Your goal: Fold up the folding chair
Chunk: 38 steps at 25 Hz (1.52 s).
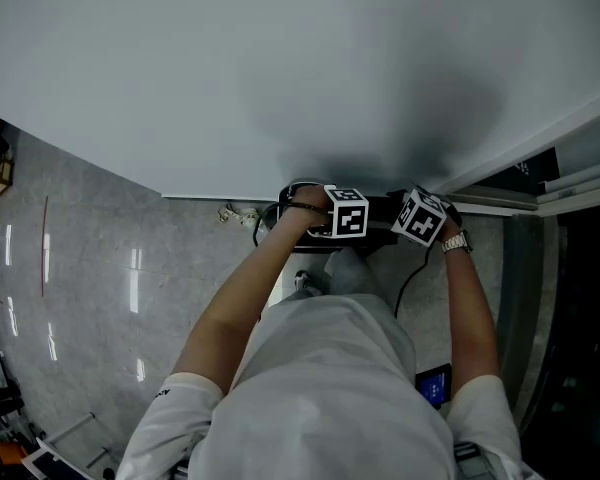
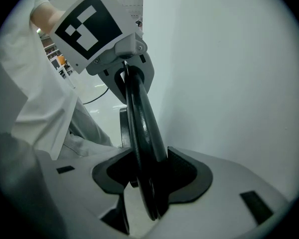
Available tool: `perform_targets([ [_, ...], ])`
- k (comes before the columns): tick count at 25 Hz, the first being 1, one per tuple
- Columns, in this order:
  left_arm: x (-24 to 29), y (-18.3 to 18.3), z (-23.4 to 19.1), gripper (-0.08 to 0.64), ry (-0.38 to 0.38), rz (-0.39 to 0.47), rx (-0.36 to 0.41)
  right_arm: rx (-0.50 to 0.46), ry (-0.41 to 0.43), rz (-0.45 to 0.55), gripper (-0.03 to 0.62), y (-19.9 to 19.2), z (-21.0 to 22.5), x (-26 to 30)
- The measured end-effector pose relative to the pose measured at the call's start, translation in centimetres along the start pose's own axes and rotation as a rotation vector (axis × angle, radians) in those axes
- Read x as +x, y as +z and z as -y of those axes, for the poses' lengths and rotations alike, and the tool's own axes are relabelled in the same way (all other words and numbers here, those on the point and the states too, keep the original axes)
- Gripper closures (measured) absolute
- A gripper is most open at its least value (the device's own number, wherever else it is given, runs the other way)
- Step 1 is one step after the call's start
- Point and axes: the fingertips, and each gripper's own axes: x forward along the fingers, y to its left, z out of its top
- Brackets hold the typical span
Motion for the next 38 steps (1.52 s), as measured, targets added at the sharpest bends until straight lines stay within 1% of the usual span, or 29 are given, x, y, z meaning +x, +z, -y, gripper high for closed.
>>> perform_targets([
  [4, 0.3, 0.1, -1.5, 0.471, -0.005, -0.002, -0.007, -0.018, -0.031, 0.024, 0.414, 0.2, 1.6, 0.4],
  [7, 0.4, 0.0, -2.4, 0.471, -0.017, 0.0, -0.02, -0.031, -0.047, 0.007, 0.408, 0.4, 2.7, 0.4],
  [10, 0.2, -0.2, -3.5, 0.471, -0.015, 0.011, -0.033, -0.062, -0.09, -0.011, 0.407, 1.2, 4.1, -0.3],
  [13, 0.3, -0.1, -3.8, 0.471, -0.016, 0.001, -0.034, -0.071, -0.128, 0.016, 0.407, 1.8, 4.5, -1.8],
  [15, 0.2, 0.4, -4.0, 0.471, -0.007, -0.012, -0.021, -0.088, -0.14, 0.05, 0.408, 2.2, 4.2, -3.0],
  [17, 0.0, 0.8, -4.3, 0.471, 0.007, -0.021, 0.012, -0.094, -0.122, 0.081, 0.408, 2.7, 3.6, -3.9],
  [19, 0.0, 1.3, -4.9, 0.471, 0.014, -0.026, 0.044, -0.119, -0.109, 0.084, 0.408, 3.2, 3.0, -3.9],
  [21, 0.0, 1.4, -5.6, 0.471, 0.015, -0.027, 0.06, -0.159, -0.144, 0.066, 0.422, 3.9, 3.2, -3.6],
  [23, 0.1, 1.3, -6.2, 0.471, 0.014, -0.025, 0.065, -0.185, -0.189, 0.036, 0.466, 4.5, 3.8, -3.3],
  [24, 0.1, 1.2, -6.4, 0.468, 0.017, -0.024, 0.066, -0.187, -0.2, 0.021, 0.466, 4.6, 4.0, -3.1],
  [26, 0.3, 1.1, -6.9, 0.459, 0.039, -0.016, 0.068, -0.169, -0.203, 0.009, 0.471, 4.7, 4.5, -2.8],
  [28, 0.4, 1.4, -7.8, 0.432, 0.076, -0.003, 0.078, -0.138, -0.2, 0.018, 0.471, 4.6, 5.3, -2.7],
  [30, 0.3, 1.5, -8.4, 0.425, 0.109, 0.008, 0.082, -0.11, -0.205, 0.023, 0.471, 4.6, 5.9, -2.5],
  [34, -0.3, 1.4, -9.1, 0.398, 0.188, 0.044, 0.061, -0.082, -0.252, 0.013, 0.471, 4.8, 6.3, -2.3],
  [36, -1.0, 1.2, -9.4, 0.386, 0.226, 0.051, 0.061, -0.062, -0.263, 0.031, 0.471, 4.9, 6.3, -2.3],
  [38, -2.3, 1.2, -9.9, 0.354, 0.259, 0.067, 0.059, -0.05, -0.274, 0.055, 0.471, 5.1, 6.6, -2.2],
])
